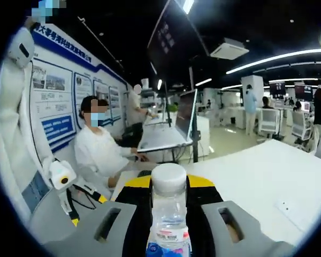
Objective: Arrange the tabletop items into an orderly group along one side of the table until the central work area is clear of visible clutter.
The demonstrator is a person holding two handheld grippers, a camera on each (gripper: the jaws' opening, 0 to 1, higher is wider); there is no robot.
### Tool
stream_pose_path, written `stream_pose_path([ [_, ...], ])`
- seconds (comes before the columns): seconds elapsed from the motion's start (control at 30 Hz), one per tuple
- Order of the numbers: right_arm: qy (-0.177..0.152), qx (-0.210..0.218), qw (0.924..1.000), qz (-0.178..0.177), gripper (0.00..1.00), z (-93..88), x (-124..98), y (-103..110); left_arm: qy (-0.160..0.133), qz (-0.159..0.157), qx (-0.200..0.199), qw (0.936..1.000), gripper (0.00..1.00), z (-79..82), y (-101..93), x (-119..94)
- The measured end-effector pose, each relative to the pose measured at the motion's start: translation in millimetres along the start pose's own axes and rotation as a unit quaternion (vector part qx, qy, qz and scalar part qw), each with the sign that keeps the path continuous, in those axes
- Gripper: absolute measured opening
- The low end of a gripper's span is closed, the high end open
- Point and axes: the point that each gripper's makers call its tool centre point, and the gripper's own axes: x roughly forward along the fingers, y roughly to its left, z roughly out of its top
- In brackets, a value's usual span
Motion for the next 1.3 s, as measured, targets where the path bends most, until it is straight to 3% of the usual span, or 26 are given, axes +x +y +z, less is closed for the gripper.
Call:
stream_pose_path([
  [0.43,0.001,-0.013,0.9994,0.031,0.2,-0.2,11.5,-17.9,0.015,0.02,0.006,0.9997,0.65,-6.0,6.6,-0.3],
  [0.83,0.017,-0.017,0.9988,0.043,0.2,-14.9,27.3,-63.9,0.047,0.019,0.015,0.9986,0.61,-17.1,5.3,1.2],
  [1.3,0.027,-0.04,0.9968,0.064,0.2,-26.5,33.0,-99.7,0.066,0.008,0.023,0.9975,0.57,-24.1,1.7,2.9],
])
